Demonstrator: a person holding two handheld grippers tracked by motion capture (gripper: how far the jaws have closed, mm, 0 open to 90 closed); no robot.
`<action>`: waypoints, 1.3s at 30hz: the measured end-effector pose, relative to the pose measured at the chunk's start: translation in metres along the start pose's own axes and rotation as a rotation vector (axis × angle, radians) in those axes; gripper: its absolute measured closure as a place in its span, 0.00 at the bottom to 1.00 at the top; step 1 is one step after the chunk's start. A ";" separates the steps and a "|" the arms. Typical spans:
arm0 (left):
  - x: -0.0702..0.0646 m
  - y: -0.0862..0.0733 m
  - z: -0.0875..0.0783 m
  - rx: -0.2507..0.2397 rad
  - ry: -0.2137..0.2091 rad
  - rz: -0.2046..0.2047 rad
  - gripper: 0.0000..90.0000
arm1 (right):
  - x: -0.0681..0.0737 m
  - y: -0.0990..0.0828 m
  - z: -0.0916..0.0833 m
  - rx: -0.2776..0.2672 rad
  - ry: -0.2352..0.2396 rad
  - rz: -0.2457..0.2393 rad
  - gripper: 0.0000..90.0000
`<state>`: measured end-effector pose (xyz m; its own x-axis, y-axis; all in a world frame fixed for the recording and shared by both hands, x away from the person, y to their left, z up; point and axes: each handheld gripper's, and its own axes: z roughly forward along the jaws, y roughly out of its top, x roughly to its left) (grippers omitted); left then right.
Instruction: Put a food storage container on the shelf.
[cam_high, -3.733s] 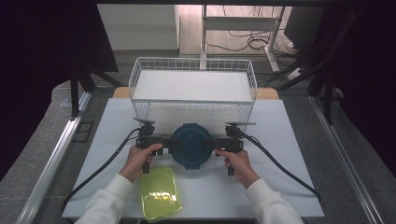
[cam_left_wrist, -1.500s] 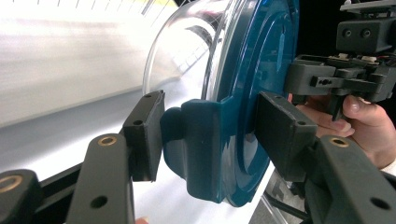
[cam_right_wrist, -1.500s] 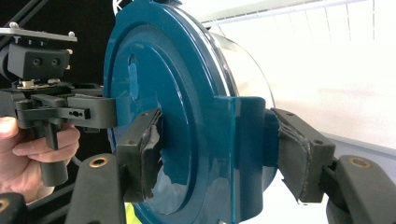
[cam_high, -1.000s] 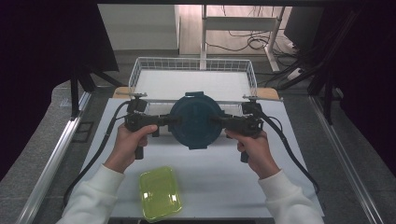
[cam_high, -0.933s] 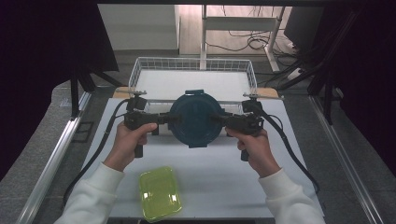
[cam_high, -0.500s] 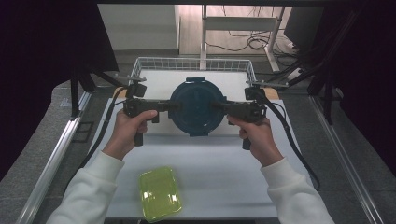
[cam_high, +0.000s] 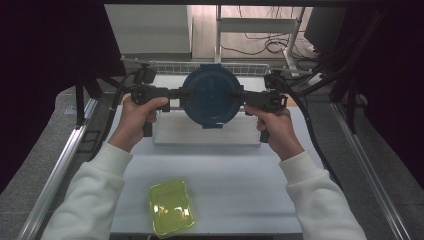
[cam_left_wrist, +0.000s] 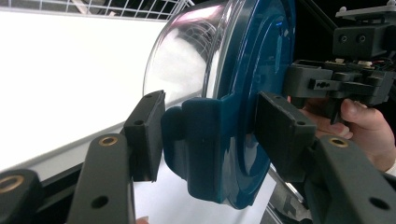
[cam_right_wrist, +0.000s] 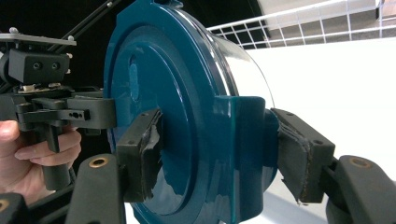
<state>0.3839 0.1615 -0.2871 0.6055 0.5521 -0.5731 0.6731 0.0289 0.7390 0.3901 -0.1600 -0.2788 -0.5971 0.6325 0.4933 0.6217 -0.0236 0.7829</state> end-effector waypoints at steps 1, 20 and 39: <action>0.000 0.002 0.000 0.001 0.001 0.003 0.50 | 0.000 0.002 0.000 -0.003 0.000 0.001 0.40; 0.010 0.035 0.009 -0.010 0.004 0.010 0.50 | -0.011 0.035 0.008 -0.001 -0.002 0.012 0.40; 0.051 0.053 0.038 0.056 0.010 -0.045 0.48 | -0.046 0.053 0.040 0.076 -0.028 0.079 0.40</action>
<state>0.4671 0.1597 -0.2908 0.5698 0.5597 -0.6017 0.7225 0.0077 0.6913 0.4708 -0.1592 -0.2753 -0.5312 0.6524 0.5406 0.7034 -0.0160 0.7106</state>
